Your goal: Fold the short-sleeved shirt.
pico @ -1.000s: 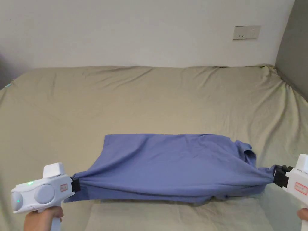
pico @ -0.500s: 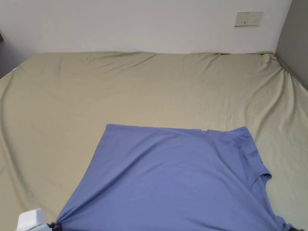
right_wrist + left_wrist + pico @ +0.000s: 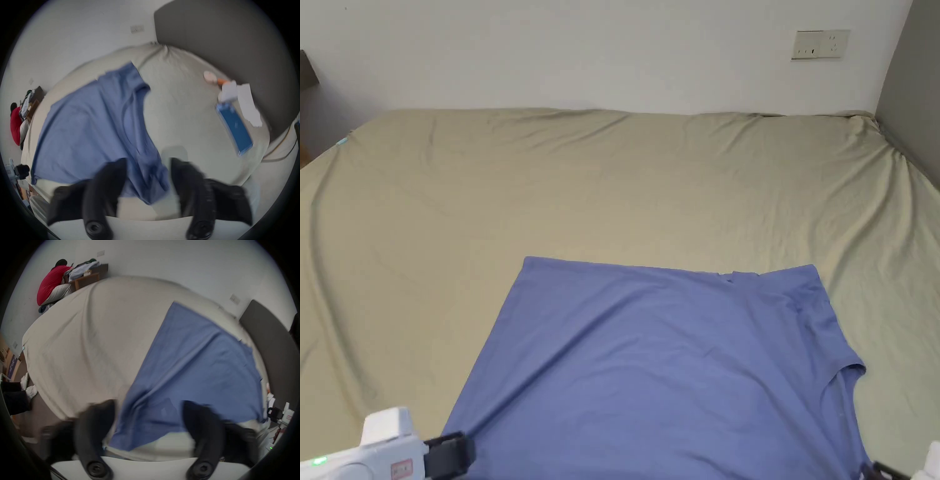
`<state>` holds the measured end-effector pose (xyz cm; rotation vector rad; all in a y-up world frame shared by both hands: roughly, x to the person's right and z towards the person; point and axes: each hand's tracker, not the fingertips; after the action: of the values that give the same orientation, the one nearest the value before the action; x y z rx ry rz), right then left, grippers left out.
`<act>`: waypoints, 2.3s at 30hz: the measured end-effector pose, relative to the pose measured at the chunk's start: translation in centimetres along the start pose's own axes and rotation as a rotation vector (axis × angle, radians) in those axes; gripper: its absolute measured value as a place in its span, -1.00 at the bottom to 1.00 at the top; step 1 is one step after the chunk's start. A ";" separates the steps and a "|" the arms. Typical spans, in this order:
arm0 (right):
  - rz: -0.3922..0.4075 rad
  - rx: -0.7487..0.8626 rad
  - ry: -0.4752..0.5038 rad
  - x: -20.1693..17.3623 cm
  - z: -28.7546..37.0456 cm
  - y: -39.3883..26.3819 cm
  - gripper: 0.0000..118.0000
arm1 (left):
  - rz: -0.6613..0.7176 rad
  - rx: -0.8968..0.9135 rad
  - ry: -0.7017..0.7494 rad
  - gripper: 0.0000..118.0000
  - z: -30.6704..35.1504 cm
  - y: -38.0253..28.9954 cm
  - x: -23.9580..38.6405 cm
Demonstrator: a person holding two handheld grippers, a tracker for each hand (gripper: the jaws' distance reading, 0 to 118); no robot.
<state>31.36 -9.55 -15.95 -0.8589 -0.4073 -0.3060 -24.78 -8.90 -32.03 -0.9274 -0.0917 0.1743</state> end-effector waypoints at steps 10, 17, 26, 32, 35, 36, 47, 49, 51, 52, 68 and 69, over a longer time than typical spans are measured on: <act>0.066 0.591 0.113 -6.7 11.9 9.6 0.90 | -0.137 0.622 -0.124 0.97 10.1 8.2 10.1; 0.155 0.753 0.049 -9.6 13.9 11.4 -0.05 | -0.268 0.792 -0.069 0.36 10.8 9.2 14.6; 0.213 0.774 -0.013 -10.1 11.4 13.3 -0.98 | -0.286 0.686 -0.136 -1.00 7.1 12.2 15.7; 0.217 0.753 -0.028 -10.4 7.8 16.1 -0.97 | -0.261 0.427 -0.167 -1.00 -0.9 20.1 15.0; 0.221 0.738 -0.040 -10.8 5.8 17.4 -0.97 | -0.273 0.308 -0.144 -1.00 -6.5 23.9 14.7; 0.222 0.732 -0.045 -10.9 4.9 18.0 -0.97 | -0.293 0.285 -0.109 -1.00 -8.4 24.9 14.7; 0.210 0.621 -0.095 -11.0 -4.0 21.4 -0.97 | -0.186 0.006 0.024 0.79 -28.5 30.7 11.9; 0.205 0.592 -0.103 -10.7 -5.3 21.4 -0.97 | -0.189 -0.016 0.039 0.71 -30.3 30.5 12.0; 0.200 0.557 -0.111 -10.4 -6.6 21.4 -0.97 | -0.194 -0.080 0.045 0.38 -31.7 29.8 12.2; 0.191 0.537 -0.113 -10.2 -7.3 21.4 -0.97 | -0.203 -0.103 0.056 0.10 -32.4 29.5 12.3; 0.163 0.013 -0.062 -7.5 -26.2 28.5 0.79 | -0.252 0.122 -0.083 -0.98 -23.2 28.8 14.5; 0.155 -0.022 -0.074 -7.3 -27.5 28.4 0.79 | -0.256 0.123 -0.092 -0.98 -22.5 28.9 14.4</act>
<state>42.91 -12.76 -54.40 -0.9198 -0.4043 -0.1364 -10.32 -6.90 -68.57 -0.7766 -0.2806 -0.0152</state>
